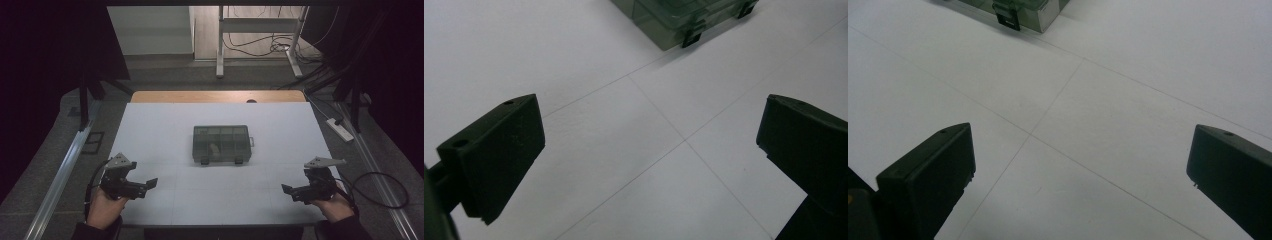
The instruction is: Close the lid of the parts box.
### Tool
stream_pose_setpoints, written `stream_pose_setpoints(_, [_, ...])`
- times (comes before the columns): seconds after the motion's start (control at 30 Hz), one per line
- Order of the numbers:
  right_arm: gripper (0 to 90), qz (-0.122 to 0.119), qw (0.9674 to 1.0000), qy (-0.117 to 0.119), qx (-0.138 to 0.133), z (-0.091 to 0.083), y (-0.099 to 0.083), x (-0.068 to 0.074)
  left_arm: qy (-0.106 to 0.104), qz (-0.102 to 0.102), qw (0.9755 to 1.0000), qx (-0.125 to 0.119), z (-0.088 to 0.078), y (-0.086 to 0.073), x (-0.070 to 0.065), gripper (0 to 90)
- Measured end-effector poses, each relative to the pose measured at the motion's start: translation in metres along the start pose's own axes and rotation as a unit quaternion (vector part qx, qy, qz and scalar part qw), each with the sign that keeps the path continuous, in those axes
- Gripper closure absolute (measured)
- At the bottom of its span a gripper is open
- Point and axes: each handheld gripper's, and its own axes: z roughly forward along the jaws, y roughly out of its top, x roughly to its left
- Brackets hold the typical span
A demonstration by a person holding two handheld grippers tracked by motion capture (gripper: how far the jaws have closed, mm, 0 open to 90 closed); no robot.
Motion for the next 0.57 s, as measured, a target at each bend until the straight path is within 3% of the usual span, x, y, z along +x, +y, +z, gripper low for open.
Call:
stream_pose_setpoints(0.3, [0.0, 0.005, 1.0, 0.002, 0.003, -0.007, -0.003, 0.0, 0.018, 0.0, 0.9997, 0.013, -0.009, -0.004, -0.001, 0.0])
stream_pose_setpoints(0.57, [0.0, 0.009, 1.0, -0.001, 0.002, -0.012, -0.006, 0.0, 0.019, -0.004, 0.9998, 0.01, -0.011, -0.004, 0.0, 0.0])
